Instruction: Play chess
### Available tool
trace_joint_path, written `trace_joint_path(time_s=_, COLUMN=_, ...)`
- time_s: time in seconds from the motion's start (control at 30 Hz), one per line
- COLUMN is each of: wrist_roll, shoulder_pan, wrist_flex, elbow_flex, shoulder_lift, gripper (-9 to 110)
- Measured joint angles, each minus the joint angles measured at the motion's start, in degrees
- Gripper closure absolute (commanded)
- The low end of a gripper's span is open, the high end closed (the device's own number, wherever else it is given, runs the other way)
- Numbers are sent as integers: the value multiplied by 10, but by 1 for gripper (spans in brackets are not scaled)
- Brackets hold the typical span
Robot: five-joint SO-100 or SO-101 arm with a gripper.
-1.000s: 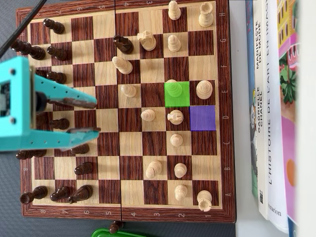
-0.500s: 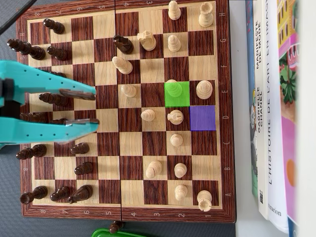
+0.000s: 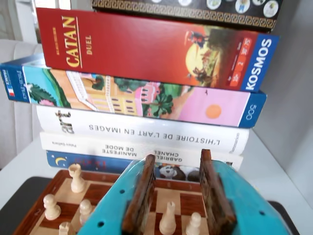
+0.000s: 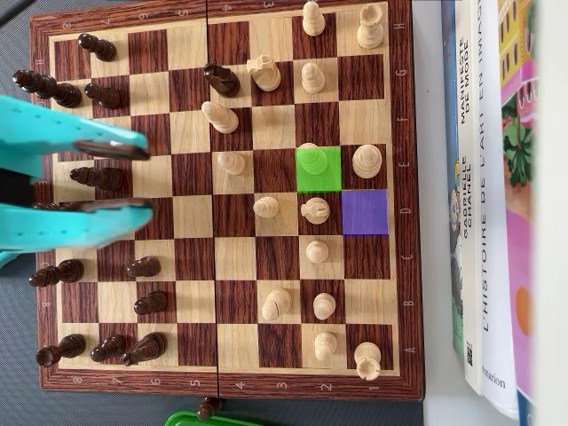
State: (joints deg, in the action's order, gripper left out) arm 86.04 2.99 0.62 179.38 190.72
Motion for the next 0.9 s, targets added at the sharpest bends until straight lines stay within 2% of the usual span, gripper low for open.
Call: trace_joint_path(time_s=0.9, wrist_roll=0, shoulder_pan=5, wrist_flex=-401, elbow_flex=4, shoulder_lift=0, gripper=87)
